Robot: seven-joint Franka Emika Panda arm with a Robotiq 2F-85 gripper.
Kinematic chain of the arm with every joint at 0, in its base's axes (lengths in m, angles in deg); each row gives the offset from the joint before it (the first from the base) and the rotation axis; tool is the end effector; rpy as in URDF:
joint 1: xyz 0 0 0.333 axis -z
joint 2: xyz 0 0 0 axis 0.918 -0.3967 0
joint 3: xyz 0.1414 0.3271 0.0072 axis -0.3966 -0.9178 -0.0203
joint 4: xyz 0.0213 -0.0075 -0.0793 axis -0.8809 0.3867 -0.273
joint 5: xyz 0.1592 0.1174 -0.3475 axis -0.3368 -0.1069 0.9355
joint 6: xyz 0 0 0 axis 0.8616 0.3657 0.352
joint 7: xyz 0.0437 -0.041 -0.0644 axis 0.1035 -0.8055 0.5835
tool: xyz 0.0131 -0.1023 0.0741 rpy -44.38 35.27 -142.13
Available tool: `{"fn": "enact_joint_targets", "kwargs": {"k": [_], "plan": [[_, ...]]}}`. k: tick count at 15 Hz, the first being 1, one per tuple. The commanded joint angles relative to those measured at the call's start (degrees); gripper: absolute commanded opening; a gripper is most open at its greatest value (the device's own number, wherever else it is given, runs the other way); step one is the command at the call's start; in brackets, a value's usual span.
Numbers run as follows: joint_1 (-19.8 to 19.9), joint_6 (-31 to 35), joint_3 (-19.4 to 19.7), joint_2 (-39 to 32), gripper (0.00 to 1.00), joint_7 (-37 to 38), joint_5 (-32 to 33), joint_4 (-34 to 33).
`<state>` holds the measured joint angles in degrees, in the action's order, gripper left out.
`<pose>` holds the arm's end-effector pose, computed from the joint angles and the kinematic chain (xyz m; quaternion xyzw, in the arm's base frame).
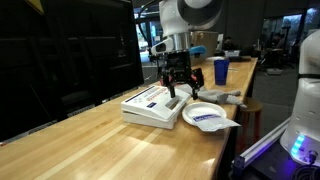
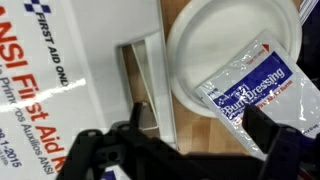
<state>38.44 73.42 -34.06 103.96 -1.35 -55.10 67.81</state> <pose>0.2832 0.3087 0.3699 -0.5681 -0.8216 0.0277 0.0385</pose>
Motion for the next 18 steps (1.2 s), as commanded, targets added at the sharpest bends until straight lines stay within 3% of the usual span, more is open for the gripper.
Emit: {"fn": "enact_joint_targets", "kwargs": {"k": [1, 17, 18], "plan": [[-0.1, 0.2, 0.5, 0.3, 1.0, -0.6, -0.7, 0.3], [-0.2, 3.5, -0.2, -2.5, 1.0, -2.2, 0.1, 2.6], [-0.2, 3.5, -0.1, -2.5, 0.76, -2.4, -0.2, 2.6]]}}
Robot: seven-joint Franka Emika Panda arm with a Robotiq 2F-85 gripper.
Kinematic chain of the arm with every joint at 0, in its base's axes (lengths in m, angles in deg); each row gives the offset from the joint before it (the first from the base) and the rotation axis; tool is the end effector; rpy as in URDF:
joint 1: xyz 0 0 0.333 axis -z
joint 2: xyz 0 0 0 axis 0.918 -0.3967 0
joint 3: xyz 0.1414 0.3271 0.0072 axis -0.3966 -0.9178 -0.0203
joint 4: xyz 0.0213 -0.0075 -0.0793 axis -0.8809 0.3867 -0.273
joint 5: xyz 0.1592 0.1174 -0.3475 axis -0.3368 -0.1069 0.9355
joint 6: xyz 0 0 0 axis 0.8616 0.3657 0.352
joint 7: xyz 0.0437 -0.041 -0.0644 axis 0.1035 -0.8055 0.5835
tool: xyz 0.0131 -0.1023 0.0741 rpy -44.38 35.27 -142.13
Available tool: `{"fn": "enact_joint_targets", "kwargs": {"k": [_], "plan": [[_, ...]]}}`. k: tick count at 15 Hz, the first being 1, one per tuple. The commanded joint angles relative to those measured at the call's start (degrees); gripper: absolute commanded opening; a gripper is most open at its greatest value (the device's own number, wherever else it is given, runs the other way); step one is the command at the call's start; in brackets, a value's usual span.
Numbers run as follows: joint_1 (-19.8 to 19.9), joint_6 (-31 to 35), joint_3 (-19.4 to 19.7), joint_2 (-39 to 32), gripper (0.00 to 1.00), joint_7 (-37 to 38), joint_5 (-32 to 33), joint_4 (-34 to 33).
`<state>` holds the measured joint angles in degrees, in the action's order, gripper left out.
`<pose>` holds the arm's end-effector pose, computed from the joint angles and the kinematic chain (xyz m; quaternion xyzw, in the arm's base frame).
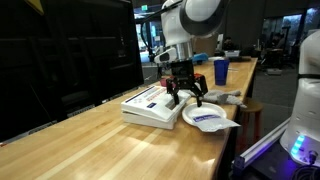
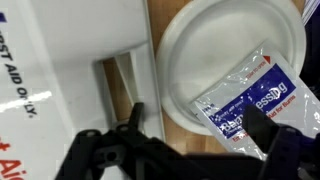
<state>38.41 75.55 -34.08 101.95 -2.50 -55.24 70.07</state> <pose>0.2791 0.3019 0.3426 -0.5623 -0.8245 0.0441 0.0458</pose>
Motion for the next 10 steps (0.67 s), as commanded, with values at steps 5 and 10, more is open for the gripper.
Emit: {"fn": "enact_joint_targets", "kwargs": {"k": [5, 10], "plan": [[-0.1, 1.6, -0.2, -0.3, 0.96, -1.9, 0.4, -0.1], [0.1, 0.8, -0.6, -0.3, 1.0, -1.7, 2.3, -0.9]]}}
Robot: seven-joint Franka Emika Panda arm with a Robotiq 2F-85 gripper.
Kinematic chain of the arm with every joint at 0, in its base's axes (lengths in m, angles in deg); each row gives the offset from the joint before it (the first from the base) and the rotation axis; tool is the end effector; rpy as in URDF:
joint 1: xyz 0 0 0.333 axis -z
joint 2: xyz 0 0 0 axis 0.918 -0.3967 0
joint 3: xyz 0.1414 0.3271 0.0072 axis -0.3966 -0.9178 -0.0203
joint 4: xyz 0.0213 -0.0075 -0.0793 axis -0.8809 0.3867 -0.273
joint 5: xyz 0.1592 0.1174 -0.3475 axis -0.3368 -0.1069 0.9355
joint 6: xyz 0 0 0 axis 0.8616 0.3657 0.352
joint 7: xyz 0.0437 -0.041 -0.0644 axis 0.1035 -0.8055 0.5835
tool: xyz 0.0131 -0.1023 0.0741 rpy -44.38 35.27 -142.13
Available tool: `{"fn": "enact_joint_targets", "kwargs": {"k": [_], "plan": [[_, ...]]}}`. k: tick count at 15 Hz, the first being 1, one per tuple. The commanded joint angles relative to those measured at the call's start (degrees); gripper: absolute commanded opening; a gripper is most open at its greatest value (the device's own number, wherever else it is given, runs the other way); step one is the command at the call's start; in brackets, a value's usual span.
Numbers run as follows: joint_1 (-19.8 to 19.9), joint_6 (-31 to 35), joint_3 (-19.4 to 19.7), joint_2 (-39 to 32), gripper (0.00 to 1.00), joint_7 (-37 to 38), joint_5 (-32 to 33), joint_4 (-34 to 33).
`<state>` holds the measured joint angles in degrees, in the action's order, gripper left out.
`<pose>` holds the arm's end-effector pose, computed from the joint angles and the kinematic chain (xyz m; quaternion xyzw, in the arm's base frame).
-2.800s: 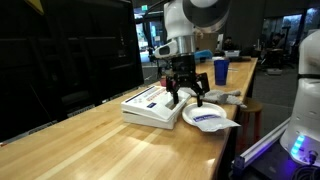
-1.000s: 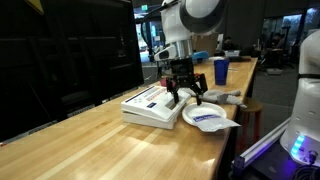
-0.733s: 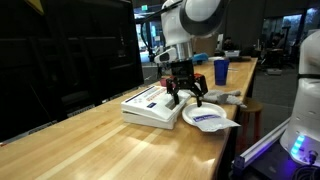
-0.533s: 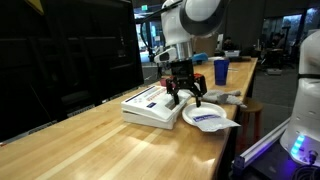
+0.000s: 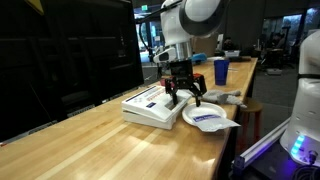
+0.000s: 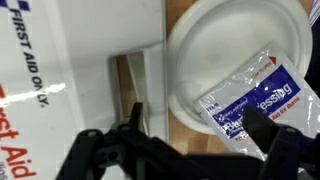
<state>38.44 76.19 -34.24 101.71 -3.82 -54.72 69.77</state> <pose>0.2811 0.3046 0.3438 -0.5494 -0.8336 0.0387 0.0415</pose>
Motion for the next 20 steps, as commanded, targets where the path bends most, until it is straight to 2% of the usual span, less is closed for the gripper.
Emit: {"fn": "enact_joint_targets", "kwargs": {"k": [1, 10, 11, 12, 13, 14, 16, 20], "plan": [[0.1, 0.2, -0.5, -0.1, 1.0, -0.5, 2.0, -0.7], [0.3, 0.7, -0.3, -1.7, 1.0, -2.1, 1.9, -0.9], [0.4, 0.7, -0.3, -2.0, 0.83, -2.4, 1.8, -1.0], [0.4, 0.6, -0.3, -2.3, 0.74, -2.6, 1.7, -1.0], [-0.1, -0.6, -0.4, -3.2, 0.49, -3.4, 0.3, -1.4], [-0.1, -0.7, -0.4, -3.2, 0.49, -3.4, 0.3, -1.2], [-0.1, -0.8, -0.5, -3.2, 0.37, -3.7, 0.3, -1.5], [0.0, -1.0, -0.5, -3.3, 0.05, -4.1, 0.3, -1.8]]}}
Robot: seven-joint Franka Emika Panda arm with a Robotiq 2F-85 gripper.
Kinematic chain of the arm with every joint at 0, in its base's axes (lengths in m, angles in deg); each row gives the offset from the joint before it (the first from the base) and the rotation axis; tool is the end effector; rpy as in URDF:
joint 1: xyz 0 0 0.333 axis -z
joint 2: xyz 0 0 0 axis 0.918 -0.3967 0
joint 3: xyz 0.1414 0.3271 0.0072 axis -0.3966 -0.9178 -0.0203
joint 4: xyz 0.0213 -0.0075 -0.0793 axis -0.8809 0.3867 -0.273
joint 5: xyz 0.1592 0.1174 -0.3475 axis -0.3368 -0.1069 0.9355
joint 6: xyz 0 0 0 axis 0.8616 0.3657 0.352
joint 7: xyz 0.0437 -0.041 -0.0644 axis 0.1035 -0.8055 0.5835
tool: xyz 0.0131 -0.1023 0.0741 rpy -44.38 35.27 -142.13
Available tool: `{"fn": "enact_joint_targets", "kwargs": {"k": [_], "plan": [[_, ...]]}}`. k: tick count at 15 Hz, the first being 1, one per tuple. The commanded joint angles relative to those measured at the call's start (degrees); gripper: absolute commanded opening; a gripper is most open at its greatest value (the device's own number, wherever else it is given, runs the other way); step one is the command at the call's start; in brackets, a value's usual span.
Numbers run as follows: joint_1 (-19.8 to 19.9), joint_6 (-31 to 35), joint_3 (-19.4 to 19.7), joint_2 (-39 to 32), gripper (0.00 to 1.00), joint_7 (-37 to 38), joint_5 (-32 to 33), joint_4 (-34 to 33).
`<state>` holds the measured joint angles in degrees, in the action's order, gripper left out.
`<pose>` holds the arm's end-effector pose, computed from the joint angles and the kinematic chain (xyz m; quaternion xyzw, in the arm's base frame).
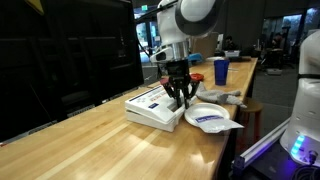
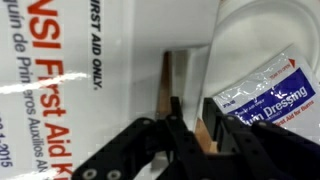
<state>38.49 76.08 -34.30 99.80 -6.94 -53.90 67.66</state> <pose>0.2899 0.3143 0.3454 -0.5211 -0.8517 0.0366 0.0422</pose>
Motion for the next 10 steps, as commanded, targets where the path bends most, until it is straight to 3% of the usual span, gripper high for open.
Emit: {"fn": "enact_joint_targets", "kwargs": {"k": [1, 3, 10], "plan": [[0.0, -0.9, -0.5, -1.5, 0.0, -1.0, -0.5, 0.3], [0.0, -1.3, -0.5, -1.5, 0.05, -1.0, -0.5, 0.2], [-0.1, -4.1, -0.9, -0.6, 0.05, -1.1, 0.1, -1.3]]}}
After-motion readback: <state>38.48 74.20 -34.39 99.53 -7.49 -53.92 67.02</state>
